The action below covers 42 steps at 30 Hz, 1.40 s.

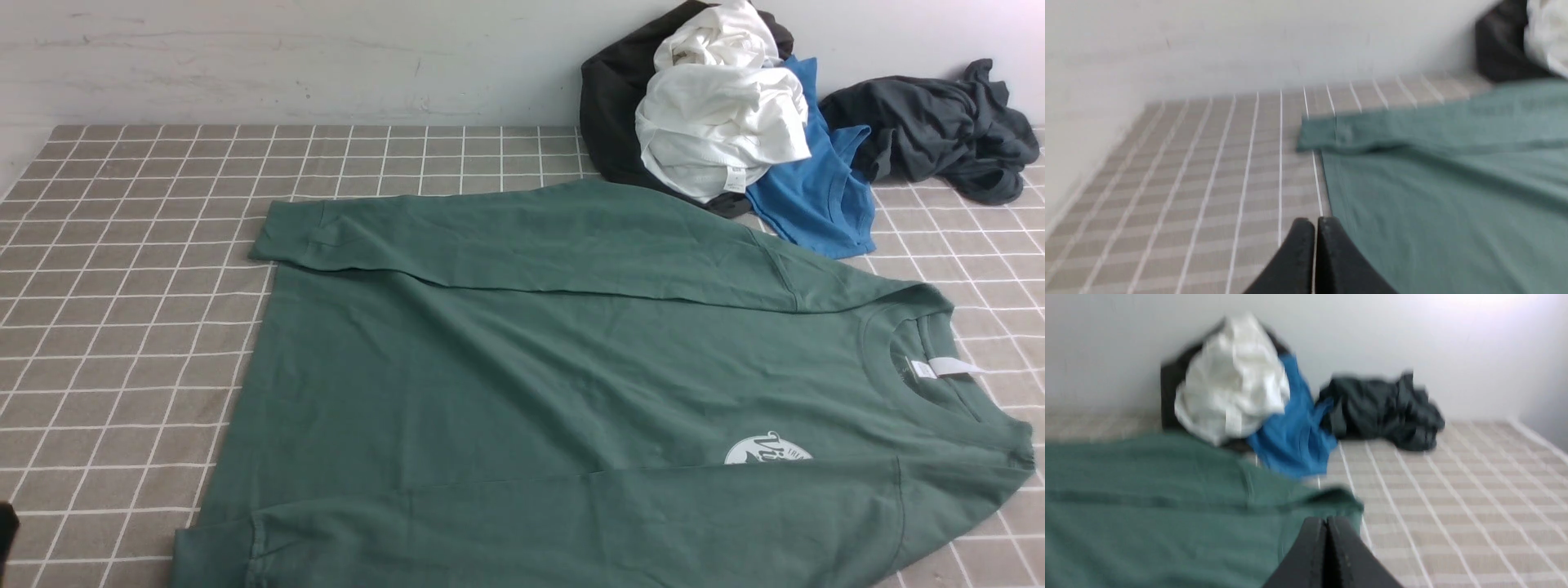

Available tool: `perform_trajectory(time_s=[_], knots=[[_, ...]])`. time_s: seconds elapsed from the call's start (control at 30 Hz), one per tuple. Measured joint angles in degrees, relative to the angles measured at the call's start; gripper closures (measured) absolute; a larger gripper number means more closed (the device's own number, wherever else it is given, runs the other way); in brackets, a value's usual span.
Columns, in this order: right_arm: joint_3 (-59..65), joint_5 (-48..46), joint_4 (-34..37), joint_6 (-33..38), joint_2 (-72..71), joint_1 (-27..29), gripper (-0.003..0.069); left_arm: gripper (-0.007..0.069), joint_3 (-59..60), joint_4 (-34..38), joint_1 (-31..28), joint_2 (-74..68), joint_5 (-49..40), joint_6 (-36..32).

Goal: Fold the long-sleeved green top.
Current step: Use the left arm to clamp the cuff closest to it

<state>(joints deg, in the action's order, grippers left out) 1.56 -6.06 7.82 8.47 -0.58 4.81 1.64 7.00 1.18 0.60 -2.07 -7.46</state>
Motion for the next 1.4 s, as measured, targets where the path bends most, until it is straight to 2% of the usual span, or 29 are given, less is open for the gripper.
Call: perform_trajectory(time_s=[0.13,0.17,0.2,0.23,0.3,0.33,0.43,0.53,0.57,0.6,0.63,0.7,0.73,0.77,0.8,0.87,0.97,1.03,1.17,1.27,1.3,1.33,1.37,1.4], knots=[[0.0,14.9,5.6,-4.5,0.0,0.0,0.0673,0.0631,0.0,0.2,0.0,0.0,15.6,0.3],[0.0,15.6,5.9,-5.0,0.0,0.0,0.0673,0.0631,0.0,0.2,0.0,0.0,16.3,0.6],[0.0,23.0,8.7,-11.0,0.0,0.0,0.0673,0.0631,0.0,0.6,0.0,0.0,24.4,3.3],[0.0,23.8,8.9,-11.7,0.0,0.0,0.0673,0.0631,0.0,0.8,0.0,0.0,26.4,4.2],[0.0,31.5,10.1,-19.3,0.0,0.0,0.0673,0.0631,-0.4,2.9,0.0,0.0,35.9,11.2],[0.0,33.6,9.4,-21.3,0.0,0.0,0.0673,0.0631,-1.4,3.0,0.0,-0.2,36.5,13.6],[-2.7,32.1,2.6,-26.2,2.2,0.0,0.0673,0.0631,-10.4,-1.4,0.0,-3.7,29.5,18.6],[-12.2,23.1,-10.5,-27.4,8.1,0.0,0.0673,0.0632,-23.8,-10.3,0.0,-11.9,13.6,19.3],[-12.9,22.4,-11.4,-27.4,8.1,0.0,0.0673,0.0632,-23.8,-10.3,0.0,-12.5,12.5,19.3],[-18.6,16.6,-17.8,-28.1,12.7,0.0,0.0673,0.0632,-30.7,-14.9,0.0,-18.3,3.4,19.5],[-21.7,13.2,-21.4,-28.6,15.5,0.0,0.0673,0.0632,-33.6,-16.6,0.0,-21.6,-1.2,19.7],[-26.1,7.6,-27.6,-29.1,20.8,0.0,0.0673,0.0632,-37.1,-18.2,0.0,-27.3,-8.1,20.3],[-26.8,7.1,-28.1,-29.1,22.0,0.0,0.0672,0.0632,-37.5,-18.3,0.0,-27.9,-8.8,20.4],[-29.1,3.4,-31.5,-29.3,26.6,0.0,0.0671,0.0632,-38.3,-18.2,0.0,-32.6,-13.9,20.8],[-29.1,2.9,-31.7,-29.3,26.6,0.0,0.0671,0.0632,-38.3,-18.2,0.0,-33.2,-14.5,20.7],[-31.1,-3.5,-32.5,-29.4,33.3,-1.1,0.0671,0.0632,-38.3,-16.7,0.0,-39.7,-22.3,20.9],[-31.7,-12.7,-30.0,-28.5,39.4,-5.4,0.0670,0.0632,-38.3,-13.2,0.0,-47.3,-30.8,20.1],[-31.8,-20.7,-27.2,-25.9,45.0,-9.9,0.0670,0.0629,-38.3,-9.5,0.0,-54.1,-35.9,16.3],[-32.3,-29.4,-22.6,-20.7,54.0,-16.2,0.0670,0.0594,-38.3,-3.7,0.0,-62.3,-40.2,9.2],[-35.2,-31.6,-16.9,-15.8,62.7,-22.9,0.0670,0.0468,-38.5,2.4,0.0,-72.9,-41.3,2.7],[-36.2,-31.1,-15.8,-14.6,64.5,-24.2,0.0670,0.0421,-38.6,3.1,0.0,-75.5,-41.2,1.9],[-36.4,-31.0,-15.6,-14.5,64.8,-24.2,0.0670,0.0412,-38.7,3.2,0.0,-75.5,-41.2,1.9],[-38.1,-30.0,-14.0,-13.0,67.1,-26.0,0.0670,0.0327,-38.8,3.5,0.0,-80.0,-40.3,1.2],[-38.5,-29.8,-13.4,-12.7,68.0,-26.5,0.0670,0.0300,-38.8,3.5,0.0,-81.9,-39.7,1.1]])
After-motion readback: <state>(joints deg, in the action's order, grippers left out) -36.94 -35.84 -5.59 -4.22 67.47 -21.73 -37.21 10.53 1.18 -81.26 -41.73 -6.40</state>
